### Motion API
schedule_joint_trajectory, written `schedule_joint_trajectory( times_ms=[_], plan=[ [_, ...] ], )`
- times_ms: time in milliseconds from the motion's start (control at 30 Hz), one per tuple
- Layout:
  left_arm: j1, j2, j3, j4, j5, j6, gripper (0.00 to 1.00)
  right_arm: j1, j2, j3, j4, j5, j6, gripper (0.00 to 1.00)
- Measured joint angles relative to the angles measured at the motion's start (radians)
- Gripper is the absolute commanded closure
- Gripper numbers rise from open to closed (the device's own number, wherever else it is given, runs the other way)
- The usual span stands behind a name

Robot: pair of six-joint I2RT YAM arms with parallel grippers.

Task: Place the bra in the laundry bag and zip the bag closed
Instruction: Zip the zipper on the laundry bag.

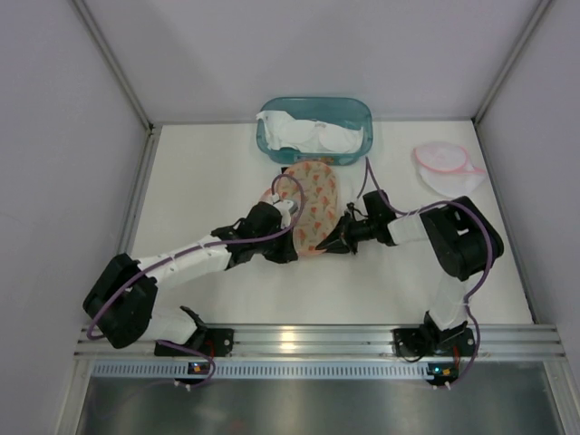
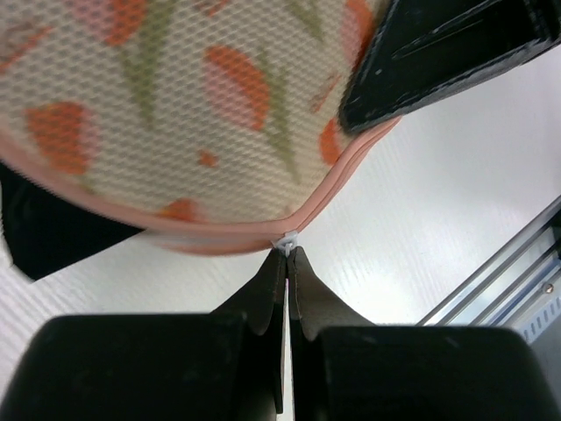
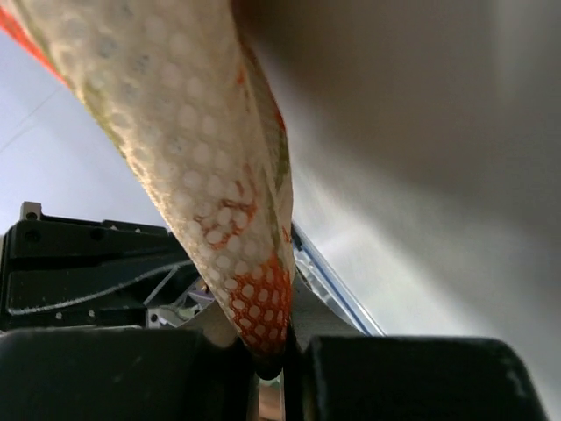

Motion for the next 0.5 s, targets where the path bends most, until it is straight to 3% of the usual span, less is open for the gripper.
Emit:
schedule_joint_trajectory(
  times_ms=[200,267,300,367,500],
  plan=[
    [0.032,-0.026,0.0,-0.043,-0.015,0.044,1.0,-0.09,0.004,0.027,-0.151,-0.024,-0.154,1.0],
    [0.035,-0.03,0.0,-0.041,-0.01,0.05,1.0,-0.104,0.012,0.049,-0.191,-0.037,-0.192,0.79],
    [0.034,-0.031,0.002,-0.041,-0.005,0.051,1.0,-0.105,0.014,0.058,-0.204,-0.041,-0.202,0.55],
    [0.035,-0.031,0.003,-0.051,0.007,0.051,1.0,-0.109,0.018,0.071,-0.216,-0.029,-0.215,0.38],
    [0.035,-0.018,0.011,-0.071,0.026,0.042,1.0,-0.125,0.019,0.114,-0.285,-0.022,-0.263,0.36]
  ],
)
